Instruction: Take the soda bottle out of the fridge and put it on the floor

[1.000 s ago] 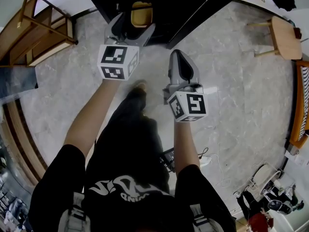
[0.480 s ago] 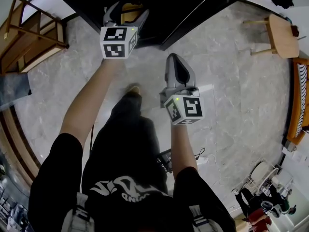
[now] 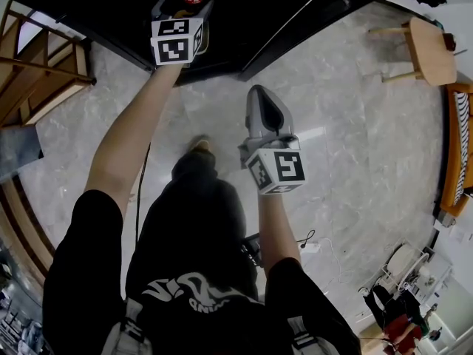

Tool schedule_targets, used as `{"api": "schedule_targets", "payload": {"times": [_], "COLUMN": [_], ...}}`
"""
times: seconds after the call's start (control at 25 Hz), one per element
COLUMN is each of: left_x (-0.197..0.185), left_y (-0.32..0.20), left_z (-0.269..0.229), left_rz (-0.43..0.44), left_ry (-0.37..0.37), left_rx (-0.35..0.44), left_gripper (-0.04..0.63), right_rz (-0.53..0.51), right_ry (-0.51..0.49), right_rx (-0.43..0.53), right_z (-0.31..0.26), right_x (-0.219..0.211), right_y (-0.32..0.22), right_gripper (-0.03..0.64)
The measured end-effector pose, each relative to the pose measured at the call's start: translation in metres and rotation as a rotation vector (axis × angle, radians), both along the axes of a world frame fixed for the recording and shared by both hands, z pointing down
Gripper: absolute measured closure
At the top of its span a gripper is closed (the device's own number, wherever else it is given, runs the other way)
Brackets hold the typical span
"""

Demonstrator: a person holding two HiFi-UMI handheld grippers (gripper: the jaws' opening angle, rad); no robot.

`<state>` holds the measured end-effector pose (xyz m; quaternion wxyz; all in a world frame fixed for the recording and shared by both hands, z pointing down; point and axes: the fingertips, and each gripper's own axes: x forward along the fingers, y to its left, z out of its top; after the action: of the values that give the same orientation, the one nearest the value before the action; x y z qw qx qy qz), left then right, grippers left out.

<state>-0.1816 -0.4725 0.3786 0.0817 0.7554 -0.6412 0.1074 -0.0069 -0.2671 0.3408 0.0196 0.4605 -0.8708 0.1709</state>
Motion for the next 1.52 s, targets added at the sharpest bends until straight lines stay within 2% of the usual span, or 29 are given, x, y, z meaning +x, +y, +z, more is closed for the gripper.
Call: {"api": "schedule_targets", "payload": {"times": [0.36,0.44,0.72,0.88,1.16,1.52], "left_x": [0.0,0.001,0.004,0.015,0.047,0.082], "left_y": [-0.035,-0.036,-0.029,-0.005,0.058,0.111], "left_z": [0.017,0.019,0.018,0.013,-0.01,0.016], "left_rz": [0.032,0.038,0.049,0.083,0.195,0.29], "left_ry": [-0.03,-0.027,-0.001,-0.009,-0.023,0.045], "left_rx": [-0.014,-0.019,-0.022,0.001,0.055,0.054], "left_gripper": [0.267,0.29,0.296,0.296,0.296,0.296], "right_rz": [0.01,0.014,0.034,0.052,0.08,0.094], "right_ry": [0.006,0.006,0.005,-0.005,0.004,0.054], "right_rx": [-0.024,-0.026,-0.033,-0.019,-0.034,-0.028], "right_z": [0.022,0.024,0.028,0.029,0.057,0.103], "right_x": [0.007,0.009,0.019,0.027,0.047,0.068], "right_y": [-0.012,-0.013,-0.014,-0.004,0.032,0.056], "right_gripper": [0.617,0.617,0.617,0.617,0.617,0.617]}}
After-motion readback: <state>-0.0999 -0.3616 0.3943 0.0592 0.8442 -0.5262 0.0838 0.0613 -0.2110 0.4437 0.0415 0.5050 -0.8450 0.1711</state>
